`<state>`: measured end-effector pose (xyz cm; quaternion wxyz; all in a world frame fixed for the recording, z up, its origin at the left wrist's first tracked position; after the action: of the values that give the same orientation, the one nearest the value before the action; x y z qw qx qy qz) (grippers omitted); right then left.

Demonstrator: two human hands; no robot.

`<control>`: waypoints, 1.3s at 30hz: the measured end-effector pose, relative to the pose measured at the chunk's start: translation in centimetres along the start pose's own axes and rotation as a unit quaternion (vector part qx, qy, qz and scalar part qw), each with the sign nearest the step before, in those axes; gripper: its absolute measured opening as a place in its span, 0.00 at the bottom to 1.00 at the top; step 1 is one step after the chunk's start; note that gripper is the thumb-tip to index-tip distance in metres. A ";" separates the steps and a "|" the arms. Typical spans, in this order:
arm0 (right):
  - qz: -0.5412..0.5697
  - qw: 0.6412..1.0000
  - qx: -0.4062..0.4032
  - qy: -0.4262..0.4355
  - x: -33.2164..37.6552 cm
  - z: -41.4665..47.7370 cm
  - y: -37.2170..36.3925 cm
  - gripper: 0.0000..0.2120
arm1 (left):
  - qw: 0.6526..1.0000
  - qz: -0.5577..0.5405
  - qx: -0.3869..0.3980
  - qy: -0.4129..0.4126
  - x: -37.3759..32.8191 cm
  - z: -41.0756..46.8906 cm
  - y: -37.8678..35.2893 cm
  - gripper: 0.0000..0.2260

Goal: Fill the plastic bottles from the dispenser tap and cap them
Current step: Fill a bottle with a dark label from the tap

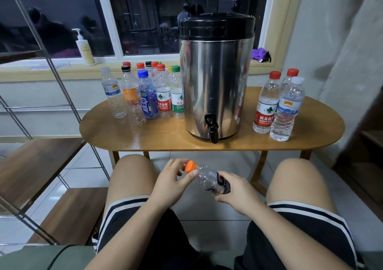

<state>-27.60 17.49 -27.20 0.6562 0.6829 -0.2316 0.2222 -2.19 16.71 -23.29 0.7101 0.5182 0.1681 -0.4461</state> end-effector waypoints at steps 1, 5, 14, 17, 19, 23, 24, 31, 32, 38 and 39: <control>0.004 1.000 0.002 0.000 0.0 0.0 0.0 0.36 | 1.000 -0.005 0.002 0.004 -0.1 0.0 0.0 0.18; 0.013 1.000 0.007 -0.007 0.1 0.0 0.0 0.37 | 0.998 -0.039 0.024 -0.040 -1.1 0.0 0.2 0.19; -0.005 0.998 0.020 -0.061 -0.3 0.1 -0.5 0.22 | 0.995 -0.076 -0.037 0.046 -1.6 1.1 0.5 0.12; 0.007 0.997 0.008 -0.077 -0.2 0.2 -0.4 0.23 | 0.979 -0.175 -0.061 0.084 -1.6 2.2 0.6 0.06; 0.017 0.997 0.007 -0.080 -0.1 0.2 -0.4 0.24 | 0.961 -0.246 -0.088 0.093 -2.0 3.3 0.6 0.02; 0.036 0.996 0.002 -0.085 0.5 0.2 -0.3 0.24 | 0.944 -0.288 -0.117 0.115 -3.9 5.6 1.1 0.13; 0.041 0.995 0.001 -0.086 0.5 0.3 -0.2 0.25 | 0.948 -0.275 -0.120 0.109 -4.4 6.2 1.2 0.14; 0.073 0.992 -0.002 -0.103 0.4 0.7 -0.1 0.26 | 0.983 -0.129 -0.119 -0.046 -8.3 10.0 2.1 0.09; 0.077 0.991 -0.004 -0.105 0.3 0.8 -0.1 0.26 | 0.986 -0.109 -0.110 -0.066 -9.0 10.4 2.2 0.09; 0.107 0.988 -0.005 -0.109 0.1 1.1 -0.3 0.26 | 0.982 0.081 -0.067 -0.154 -10.6 12.0 2.6 0.08; 0.110 0.988 -0.005 -0.109 0.1 1.2 -0.4 0.26 | 0.980 0.101 -0.064 -0.159 -10.5 12.0 2.5 0.07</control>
<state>-27.31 16.31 -27.49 0.6019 0.6699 -0.3771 0.2160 -8.56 11.09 -9.63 0.8008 0.4085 0.0278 -0.4372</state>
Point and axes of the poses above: each hand's wrist, its own z-axis towards the middle knuckle, its own y-axis out of the back of the hand, x = y × z, the point moved 2 cm from there along z, towards the middle knuckle, and after that the axes turned 10 degrees about -y, right-handed, at the moved point
